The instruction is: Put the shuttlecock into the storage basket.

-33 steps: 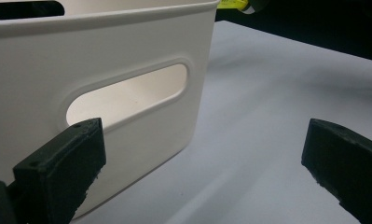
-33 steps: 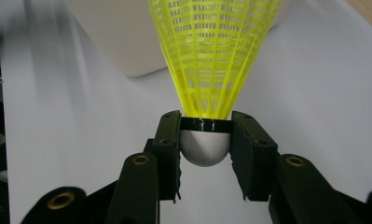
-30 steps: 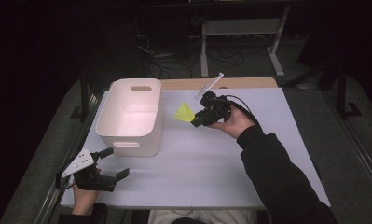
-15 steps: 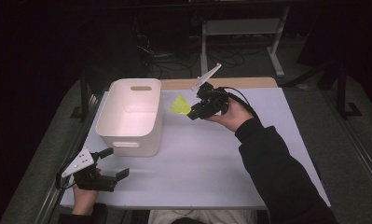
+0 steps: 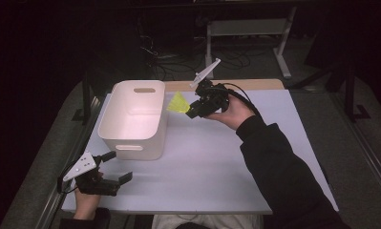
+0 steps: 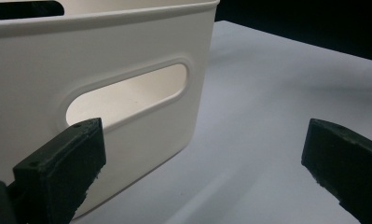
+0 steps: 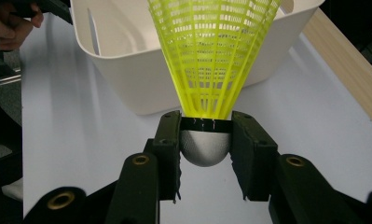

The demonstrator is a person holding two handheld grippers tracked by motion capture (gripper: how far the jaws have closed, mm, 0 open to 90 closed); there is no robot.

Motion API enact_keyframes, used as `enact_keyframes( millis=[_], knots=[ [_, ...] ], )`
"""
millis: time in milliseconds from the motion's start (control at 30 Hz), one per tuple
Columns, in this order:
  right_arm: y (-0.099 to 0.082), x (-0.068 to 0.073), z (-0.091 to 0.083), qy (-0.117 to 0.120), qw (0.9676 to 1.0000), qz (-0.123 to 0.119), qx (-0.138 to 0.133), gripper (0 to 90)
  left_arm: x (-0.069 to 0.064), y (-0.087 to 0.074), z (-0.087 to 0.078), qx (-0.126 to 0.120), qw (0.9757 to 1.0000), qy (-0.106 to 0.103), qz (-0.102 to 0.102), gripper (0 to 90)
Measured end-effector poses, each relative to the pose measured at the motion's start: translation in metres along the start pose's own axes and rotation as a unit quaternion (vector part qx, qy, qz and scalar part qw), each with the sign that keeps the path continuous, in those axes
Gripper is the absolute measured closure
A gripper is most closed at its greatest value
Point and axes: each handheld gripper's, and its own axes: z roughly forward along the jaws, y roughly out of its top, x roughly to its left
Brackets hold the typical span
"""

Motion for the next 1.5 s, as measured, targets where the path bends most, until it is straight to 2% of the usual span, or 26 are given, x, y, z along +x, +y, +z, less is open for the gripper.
enact_keyframes(
  millis=[700,1500],
  knots=[
    [0.029,0.013,0.007,0.011,0.9996,-0.027,-0.001,62.9,0.000,0.000,0.000,0.000,1.0000,-0.001,0.001,0.0],
    [0.062,0.024,0.026,0.027,0.9983,-0.052,-0.001,62.9,0.000,0.000,0.000,-0.001,1.0000,-0.002,0.001,0.0]
  ],
)
